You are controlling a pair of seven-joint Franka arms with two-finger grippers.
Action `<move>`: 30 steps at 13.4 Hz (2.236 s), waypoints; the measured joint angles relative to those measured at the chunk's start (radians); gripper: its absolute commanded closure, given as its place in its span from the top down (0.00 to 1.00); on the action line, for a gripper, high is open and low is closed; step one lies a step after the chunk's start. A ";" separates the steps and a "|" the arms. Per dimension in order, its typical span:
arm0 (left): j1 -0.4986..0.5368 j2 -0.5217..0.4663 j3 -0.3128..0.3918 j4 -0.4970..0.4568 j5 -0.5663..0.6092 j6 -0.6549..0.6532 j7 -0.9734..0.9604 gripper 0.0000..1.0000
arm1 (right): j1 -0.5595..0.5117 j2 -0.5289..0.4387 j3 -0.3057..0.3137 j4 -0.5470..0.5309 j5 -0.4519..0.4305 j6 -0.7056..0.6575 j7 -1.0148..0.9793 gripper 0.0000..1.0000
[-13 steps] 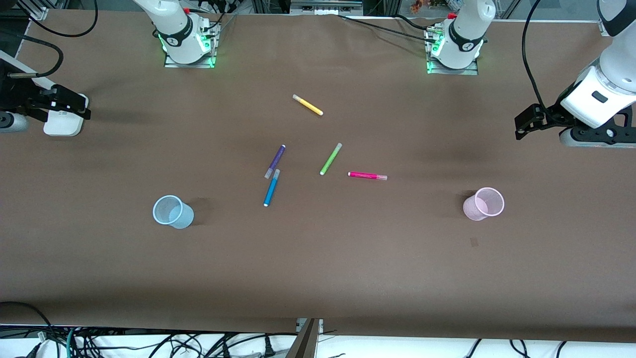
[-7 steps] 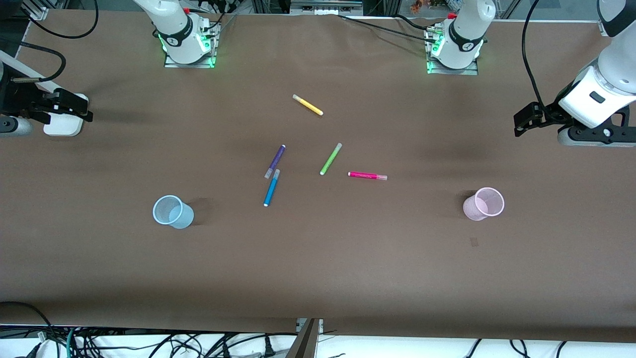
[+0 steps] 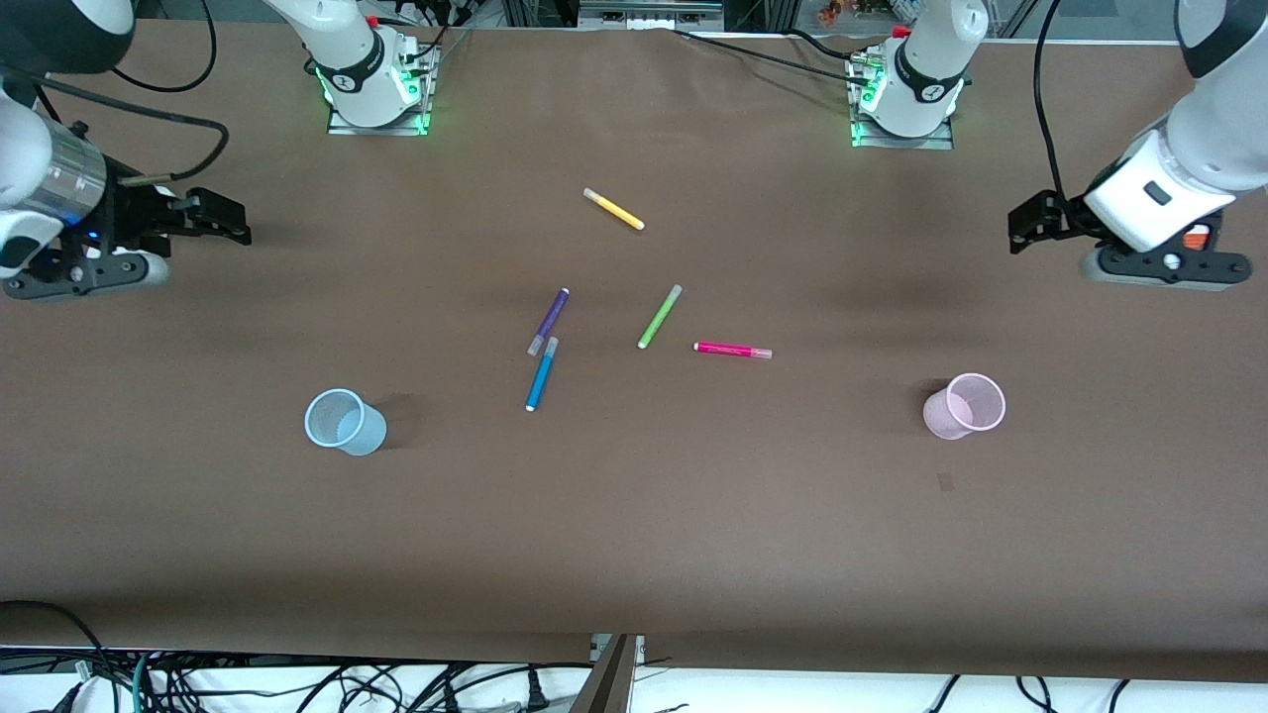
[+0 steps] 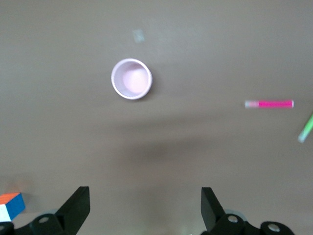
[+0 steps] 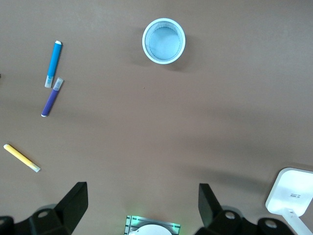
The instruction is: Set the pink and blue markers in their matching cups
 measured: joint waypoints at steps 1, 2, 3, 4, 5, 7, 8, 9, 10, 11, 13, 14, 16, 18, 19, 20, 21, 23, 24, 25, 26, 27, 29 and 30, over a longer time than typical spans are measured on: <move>-0.001 0.010 -0.006 -0.001 0.000 -0.011 0.041 1.00 | 0.001 0.008 0.000 0.000 0.001 0.017 0.000 1.00; -0.001 0.022 -0.011 -0.002 -0.001 -0.016 0.087 1.00 | 0.007 0.017 0.000 0.000 0.005 0.042 0.011 1.00; -0.002 0.037 -0.018 -0.003 -0.001 -0.017 0.139 1.00 | 0.022 0.027 0.000 0.000 0.008 0.066 0.053 1.00; -0.004 0.054 -0.029 -0.004 -0.004 -0.017 0.185 1.00 | 0.045 0.042 0.000 0.000 0.009 0.091 0.122 1.00; -0.006 0.075 -0.043 -0.005 -0.010 -0.017 0.217 1.00 | 0.076 0.060 0.001 0.000 0.010 0.114 0.207 1.00; -0.015 0.119 -0.082 -0.007 -0.015 -0.016 0.248 1.00 | 0.146 0.104 0.004 -0.001 0.010 0.161 0.380 1.00; -0.019 0.144 -0.105 -0.008 -0.015 -0.015 0.260 1.00 | 0.173 0.127 0.004 -0.001 0.010 0.182 0.442 1.00; -0.022 0.173 -0.126 -0.011 -0.015 -0.009 0.280 1.00 | 0.194 0.151 0.005 -0.002 0.010 0.205 0.484 1.00; -0.026 0.206 -0.145 -0.015 -0.015 0.012 0.308 1.00 | 0.209 0.175 0.004 -0.002 0.010 0.228 0.514 1.00; -0.030 0.242 -0.162 -0.019 -0.014 0.045 0.330 1.00 | 0.221 0.198 0.004 -0.002 0.010 0.255 0.549 1.00; -0.045 0.318 -0.181 -0.025 -0.013 0.115 0.396 1.00 | 0.247 0.246 0.004 -0.002 0.010 0.312 0.651 1.00; -0.058 0.354 -0.186 -0.027 -0.007 0.156 0.438 1.00 | 0.264 0.271 0.004 -0.002 0.010 0.334 0.689 1.00; -0.099 0.407 -0.192 -0.040 0.037 0.249 0.500 1.00 | 0.306 0.322 0.004 -0.004 0.010 0.388 0.767 1.00; -0.154 0.439 -0.194 -0.099 0.113 0.393 0.517 1.00 | 0.356 0.375 0.005 -0.009 0.010 0.465 0.861 1.00; -0.181 0.451 -0.195 -0.140 0.142 0.474 0.521 1.00 | 0.379 0.400 0.005 -0.012 0.010 0.497 0.900 1.00; -0.203 0.461 -0.195 -0.179 0.174 0.550 0.530 1.00 | 0.401 0.425 0.005 -0.013 0.010 0.526 0.943 0.99; -0.215 0.472 -0.195 -0.211 0.202 0.619 0.548 1.00 | 0.417 0.448 0.005 -0.014 0.010 0.552 0.984 0.99; -0.217 0.499 -0.192 -0.250 0.220 0.740 0.590 1.00 | 0.437 0.483 0.004 -0.014 0.009 0.587 1.038 0.99; -0.216 0.515 -0.189 -0.265 0.229 0.798 0.605 1.00 | 0.444 0.497 0.004 -0.014 0.008 0.600 1.051 0.99; -0.215 0.531 -0.187 -0.277 0.252 0.852 0.612 1.00 | 0.447 0.508 0.004 -0.014 0.008 0.610 1.056 0.99; -0.214 0.544 -0.186 -0.285 0.280 0.893 0.614 1.00 | 0.448 0.519 0.003 -0.014 0.008 0.625 1.057 0.98; -0.213 0.554 -0.186 -0.287 0.299 0.920 0.614 1.00 | 0.448 0.530 0.000 -0.014 0.008 0.645 1.057 0.98; -0.211 0.569 -0.186 -0.288 0.312 0.959 0.616 1.00 | 0.448 0.558 -0.003 -0.015 0.004 0.691 1.055 0.98; -0.210 0.573 -0.186 -0.288 0.313 0.968 0.617 0.97 | 0.448 0.576 -0.004 -0.015 -0.007 0.711 1.047 0.94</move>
